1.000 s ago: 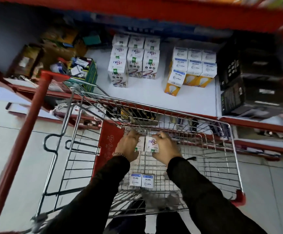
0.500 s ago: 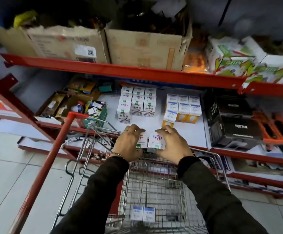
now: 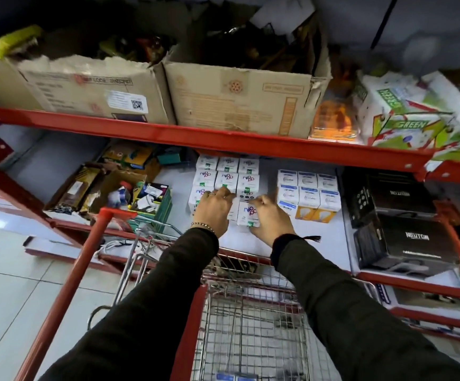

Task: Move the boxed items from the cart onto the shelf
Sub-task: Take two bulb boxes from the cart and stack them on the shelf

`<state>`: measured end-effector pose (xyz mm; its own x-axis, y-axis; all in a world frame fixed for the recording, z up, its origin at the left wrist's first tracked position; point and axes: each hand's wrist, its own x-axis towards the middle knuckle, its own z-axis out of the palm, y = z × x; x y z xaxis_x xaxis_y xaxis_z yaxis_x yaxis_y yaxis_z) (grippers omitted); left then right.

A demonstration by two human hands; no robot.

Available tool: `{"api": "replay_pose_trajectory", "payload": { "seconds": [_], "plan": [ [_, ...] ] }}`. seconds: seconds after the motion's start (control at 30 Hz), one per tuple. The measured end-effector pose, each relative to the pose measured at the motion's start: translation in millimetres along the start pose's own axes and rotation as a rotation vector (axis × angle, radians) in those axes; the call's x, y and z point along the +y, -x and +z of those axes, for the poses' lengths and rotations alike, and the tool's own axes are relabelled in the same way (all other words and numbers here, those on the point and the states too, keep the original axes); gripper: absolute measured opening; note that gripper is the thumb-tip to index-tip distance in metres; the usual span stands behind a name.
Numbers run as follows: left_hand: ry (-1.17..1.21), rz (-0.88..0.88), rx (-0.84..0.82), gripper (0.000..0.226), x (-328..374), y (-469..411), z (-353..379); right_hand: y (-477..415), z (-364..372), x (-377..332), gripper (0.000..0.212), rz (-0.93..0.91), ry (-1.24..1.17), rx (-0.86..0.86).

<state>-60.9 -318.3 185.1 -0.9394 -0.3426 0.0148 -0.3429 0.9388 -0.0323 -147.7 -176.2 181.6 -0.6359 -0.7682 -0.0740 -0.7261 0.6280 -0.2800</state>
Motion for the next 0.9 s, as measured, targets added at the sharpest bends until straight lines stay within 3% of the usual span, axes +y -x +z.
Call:
{"api": "replay_pose_trajectory", "payload": {
  "seconds": [0.17, 0.37, 0.6, 0.9],
  "plan": [
    [-0.046, -0.011, -0.045, 0.061, -6.7, -21.1, 28.1, -24.2, 19.0, 5.7, 0.066, 0.013, -0.047, -0.009],
    [0.007, -0.002, -0.02, 0.068, -9.5, -26.1, 48.1, -32.3, 25.6, 13.5, 0.046, 0.004, -0.055, 0.032],
    [0.062, -0.026, 0.009, 0.065, -7.5, -19.0, 54.2, -27.1, 28.9, 9.5, 0.053, 0.001, 0.027, 0.034],
    [0.196, -0.037, -0.012, 0.071, -3.9, 3.3, 44.8, -4.8, 22.4, 2.4, 0.062, 0.005, -0.037, 0.033]
  ]
}}
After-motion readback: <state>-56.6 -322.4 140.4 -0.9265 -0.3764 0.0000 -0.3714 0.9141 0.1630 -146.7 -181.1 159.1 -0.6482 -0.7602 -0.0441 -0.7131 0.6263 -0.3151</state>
